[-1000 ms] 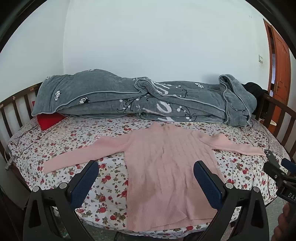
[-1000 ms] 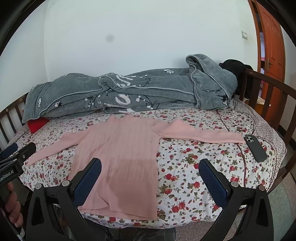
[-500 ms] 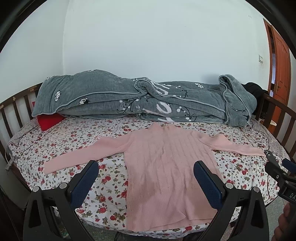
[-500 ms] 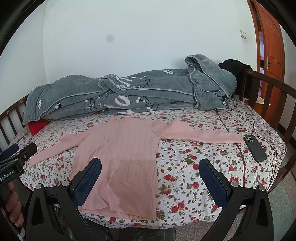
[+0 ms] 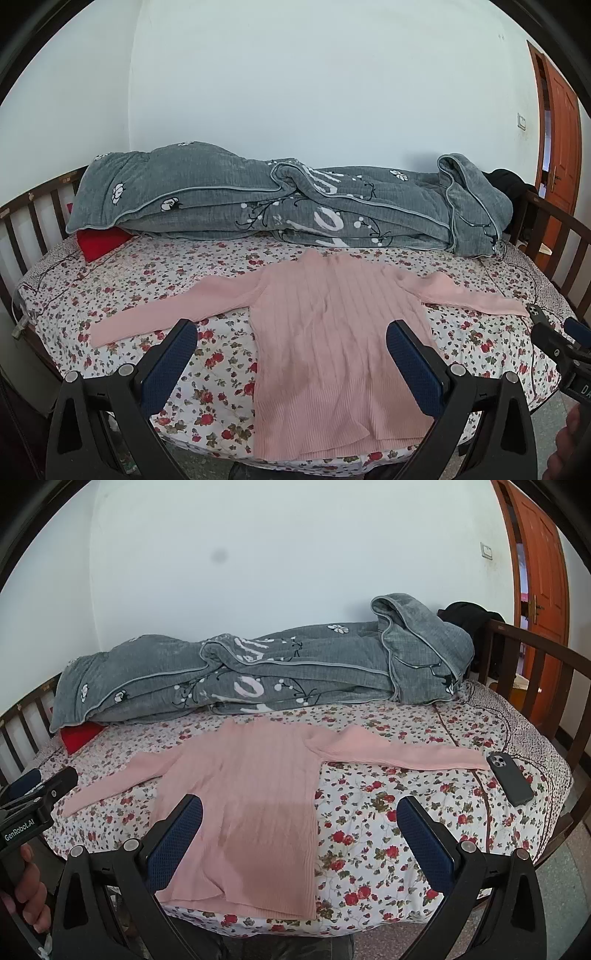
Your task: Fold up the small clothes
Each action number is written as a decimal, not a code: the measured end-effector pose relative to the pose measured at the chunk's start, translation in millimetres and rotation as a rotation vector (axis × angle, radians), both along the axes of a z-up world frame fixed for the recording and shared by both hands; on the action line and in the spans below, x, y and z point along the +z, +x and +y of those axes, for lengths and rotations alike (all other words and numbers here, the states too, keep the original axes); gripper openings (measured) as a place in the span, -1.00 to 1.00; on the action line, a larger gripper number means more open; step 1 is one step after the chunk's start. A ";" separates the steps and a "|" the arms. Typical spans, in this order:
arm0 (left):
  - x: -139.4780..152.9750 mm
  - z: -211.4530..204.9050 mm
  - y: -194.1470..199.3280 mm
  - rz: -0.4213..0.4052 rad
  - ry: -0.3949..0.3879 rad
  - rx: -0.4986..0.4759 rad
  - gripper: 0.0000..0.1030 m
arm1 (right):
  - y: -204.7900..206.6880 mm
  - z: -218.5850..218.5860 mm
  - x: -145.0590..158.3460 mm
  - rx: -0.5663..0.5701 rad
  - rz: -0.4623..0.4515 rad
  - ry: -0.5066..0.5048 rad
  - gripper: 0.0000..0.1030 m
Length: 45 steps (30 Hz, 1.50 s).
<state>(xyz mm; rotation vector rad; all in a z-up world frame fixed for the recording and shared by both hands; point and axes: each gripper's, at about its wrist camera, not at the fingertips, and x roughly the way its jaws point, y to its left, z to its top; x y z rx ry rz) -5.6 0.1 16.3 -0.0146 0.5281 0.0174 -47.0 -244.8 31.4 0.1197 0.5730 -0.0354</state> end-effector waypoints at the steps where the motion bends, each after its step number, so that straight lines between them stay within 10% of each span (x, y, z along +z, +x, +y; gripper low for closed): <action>1: 0.0 -0.1 -0.1 0.000 0.000 0.000 1.00 | -0.2 -0.9 0.0 0.002 0.001 0.006 0.99; 45: -1.7 6.1 10.1 0.005 -0.007 -0.010 1.00 | -3.8 21.2 5.5 0.026 -0.012 -0.056 0.99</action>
